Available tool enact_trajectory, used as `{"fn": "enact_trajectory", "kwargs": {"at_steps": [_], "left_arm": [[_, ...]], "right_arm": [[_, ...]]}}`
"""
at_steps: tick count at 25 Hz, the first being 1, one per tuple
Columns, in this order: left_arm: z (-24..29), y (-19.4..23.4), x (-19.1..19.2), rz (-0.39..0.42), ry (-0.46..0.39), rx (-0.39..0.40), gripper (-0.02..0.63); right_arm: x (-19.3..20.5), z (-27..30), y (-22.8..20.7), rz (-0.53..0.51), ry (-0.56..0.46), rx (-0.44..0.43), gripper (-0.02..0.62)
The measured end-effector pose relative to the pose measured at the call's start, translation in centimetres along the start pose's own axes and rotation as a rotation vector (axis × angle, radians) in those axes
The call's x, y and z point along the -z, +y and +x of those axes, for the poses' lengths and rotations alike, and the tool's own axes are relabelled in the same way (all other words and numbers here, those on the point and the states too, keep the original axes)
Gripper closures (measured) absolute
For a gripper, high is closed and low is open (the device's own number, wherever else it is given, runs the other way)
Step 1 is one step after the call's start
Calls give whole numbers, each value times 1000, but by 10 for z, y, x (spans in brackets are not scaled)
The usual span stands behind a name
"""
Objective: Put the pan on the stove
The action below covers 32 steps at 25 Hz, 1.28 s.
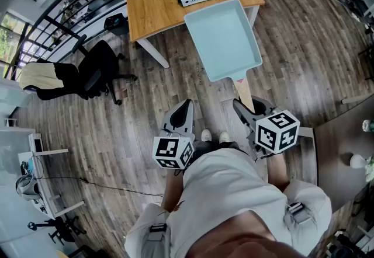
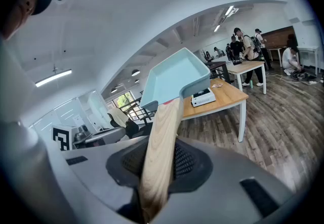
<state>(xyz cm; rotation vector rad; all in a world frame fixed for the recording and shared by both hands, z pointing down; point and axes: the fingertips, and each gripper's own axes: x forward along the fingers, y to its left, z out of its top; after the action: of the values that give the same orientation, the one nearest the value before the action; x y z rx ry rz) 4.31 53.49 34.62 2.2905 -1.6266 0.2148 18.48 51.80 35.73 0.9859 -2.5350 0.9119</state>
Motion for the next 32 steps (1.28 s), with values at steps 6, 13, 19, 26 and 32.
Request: {"fn": "enact_trajectory", "kwargs": {"at_steps": [6,13,19,26,32], "left_arm": [[-3,-20,-6,26,-26,17,588],[-12,-30,-1,26,-30,25,588],[-6,-17,-9,32,-43,34,588],[18,16,-21,40,-46,60,588],[39,43,-33,41,-48,101,588]], "right_arm": [[4,-16,2,3,-22,-4,494],[11,-19,8,4,-31,-14,494],[1,-4,16,-3,-34,-23,494],[-20,31,14,-1,-39,-1,494],[-39,62,13,9,-44,34,494]]}}
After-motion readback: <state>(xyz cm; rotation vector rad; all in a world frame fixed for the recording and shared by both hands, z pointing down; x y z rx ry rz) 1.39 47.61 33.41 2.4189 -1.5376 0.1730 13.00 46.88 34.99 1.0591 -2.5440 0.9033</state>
